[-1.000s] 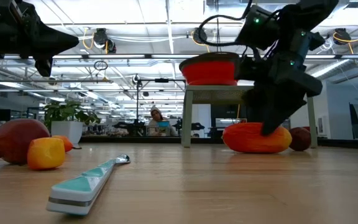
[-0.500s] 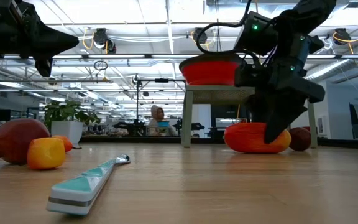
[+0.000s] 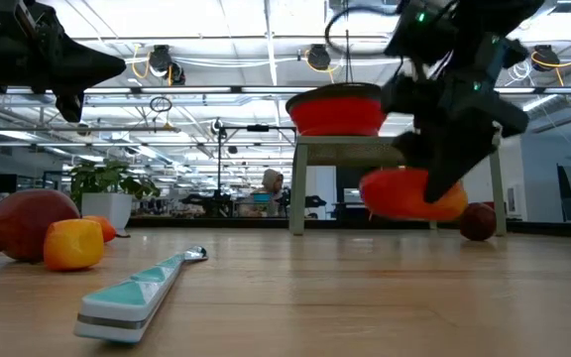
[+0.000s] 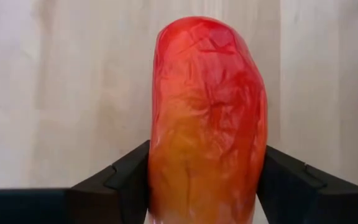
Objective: Pick & Place Fruit
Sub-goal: Put the mango into the red strainer bowl on the shelf
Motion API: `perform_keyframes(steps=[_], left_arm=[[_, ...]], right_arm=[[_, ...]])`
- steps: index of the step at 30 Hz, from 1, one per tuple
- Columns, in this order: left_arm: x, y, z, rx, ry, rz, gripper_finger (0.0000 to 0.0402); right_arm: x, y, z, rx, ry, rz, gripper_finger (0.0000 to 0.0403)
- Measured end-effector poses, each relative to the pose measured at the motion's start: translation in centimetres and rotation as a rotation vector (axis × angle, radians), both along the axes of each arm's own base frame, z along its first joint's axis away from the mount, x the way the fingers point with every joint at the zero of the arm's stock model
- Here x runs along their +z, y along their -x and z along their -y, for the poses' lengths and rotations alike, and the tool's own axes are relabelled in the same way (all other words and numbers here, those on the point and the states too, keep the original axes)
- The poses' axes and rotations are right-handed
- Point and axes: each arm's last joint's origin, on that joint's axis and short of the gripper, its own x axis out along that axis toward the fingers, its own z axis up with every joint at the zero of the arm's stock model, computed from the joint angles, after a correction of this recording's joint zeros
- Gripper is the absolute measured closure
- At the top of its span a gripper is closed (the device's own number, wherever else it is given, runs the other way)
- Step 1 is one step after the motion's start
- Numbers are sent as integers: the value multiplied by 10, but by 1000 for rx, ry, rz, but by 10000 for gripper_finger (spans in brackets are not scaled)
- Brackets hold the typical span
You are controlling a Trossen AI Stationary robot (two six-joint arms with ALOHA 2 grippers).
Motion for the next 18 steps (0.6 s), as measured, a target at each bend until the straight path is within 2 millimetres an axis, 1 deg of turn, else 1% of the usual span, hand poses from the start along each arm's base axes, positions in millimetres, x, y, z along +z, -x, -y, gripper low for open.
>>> perform_keyframes(steps=[2, 7, 16, 18], left_arm=[[0, 0, 0, 0, 0, 0, 378], [0, 0, 0, 1, -3, -1, 378], [0, 0, 0, 1, -4, -2, 378], [0, 0, 0, 0, -4, 0, 378]], right_arm=[[11, 4, -3, 5, -12, 46, 181], [40, 12, -8, -27, -131, 196, 177], [98, 18, -10, -96, -282, 623, 179], [108, 19, -10, -96, -303, 706, 178]])
